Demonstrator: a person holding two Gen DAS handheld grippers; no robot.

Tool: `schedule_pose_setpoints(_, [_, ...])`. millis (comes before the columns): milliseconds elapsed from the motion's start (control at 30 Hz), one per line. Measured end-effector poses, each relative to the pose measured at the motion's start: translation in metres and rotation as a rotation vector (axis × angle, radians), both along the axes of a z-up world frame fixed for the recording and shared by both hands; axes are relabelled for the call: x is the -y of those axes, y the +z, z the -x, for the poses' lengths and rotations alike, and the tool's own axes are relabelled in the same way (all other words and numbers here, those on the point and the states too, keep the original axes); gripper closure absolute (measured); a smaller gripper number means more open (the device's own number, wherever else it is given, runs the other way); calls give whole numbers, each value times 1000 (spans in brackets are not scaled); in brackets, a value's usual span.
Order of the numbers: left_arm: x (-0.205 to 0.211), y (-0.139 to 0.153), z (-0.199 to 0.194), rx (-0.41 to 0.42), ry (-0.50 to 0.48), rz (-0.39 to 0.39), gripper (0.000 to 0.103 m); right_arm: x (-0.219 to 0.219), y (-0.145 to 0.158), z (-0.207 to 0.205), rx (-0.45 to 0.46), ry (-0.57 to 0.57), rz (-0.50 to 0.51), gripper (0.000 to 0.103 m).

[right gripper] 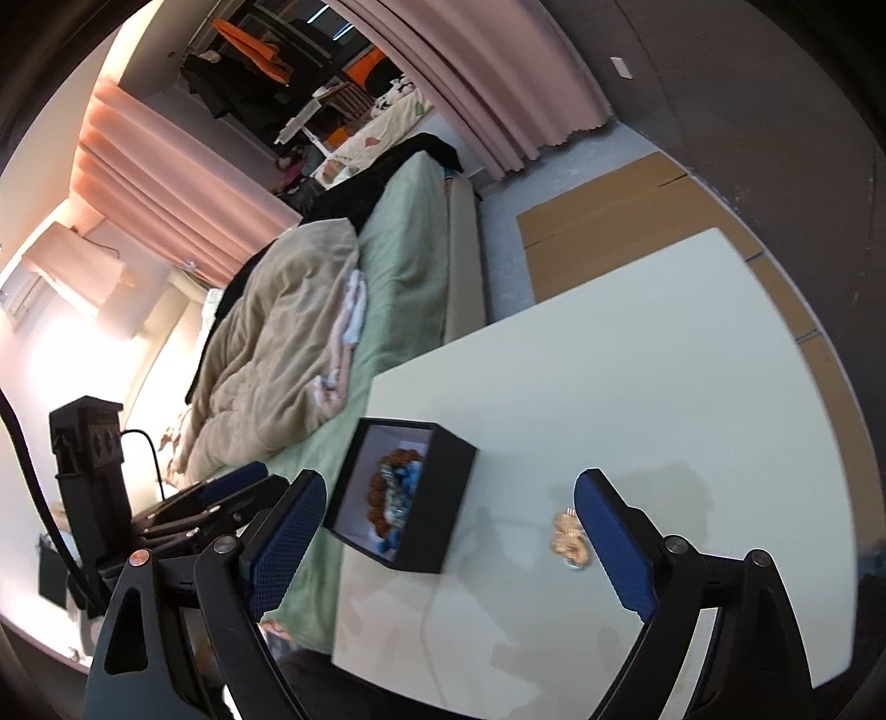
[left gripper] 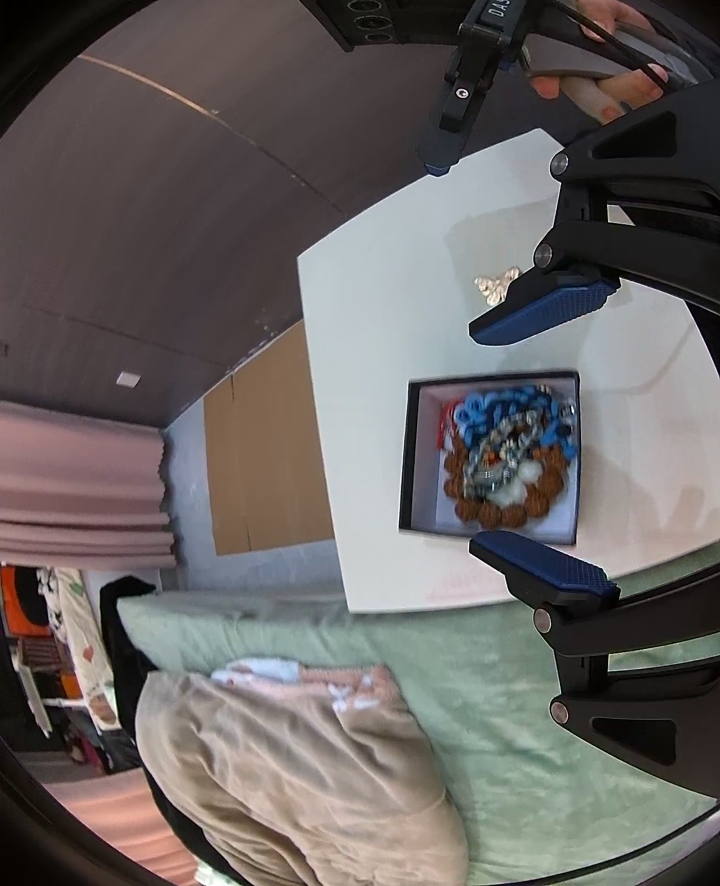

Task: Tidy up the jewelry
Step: 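Grasp the gold butterfly brooch with the left tool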

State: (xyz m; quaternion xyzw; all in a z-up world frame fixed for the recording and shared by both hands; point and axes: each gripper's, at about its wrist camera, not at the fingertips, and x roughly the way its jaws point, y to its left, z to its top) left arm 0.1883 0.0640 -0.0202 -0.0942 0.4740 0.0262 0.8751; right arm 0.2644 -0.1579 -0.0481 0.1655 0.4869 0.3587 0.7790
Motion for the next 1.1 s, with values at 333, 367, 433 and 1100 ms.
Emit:
schedule_pose_setpoints(333, [47, -16, -18, -32, -93, 0, 33, 33, -5, 4, 2, 3, 76, 11])
schedule_pose_setpoints(367, [51, -18, -20, -35, -100, 1, 33, 35, -6, 4, 0, 5, 80, 11])
schedule_pose_setpoints(433, [58, -21, -24, -41, -112, 3, 33, 40, -7, 5, 2, 6, 89, 11])
schedule_pose_setpoints(1100, [131, -78, -66, -209, -184, -15, 39, 105, -25, -1, -74, -88, 96, 11])
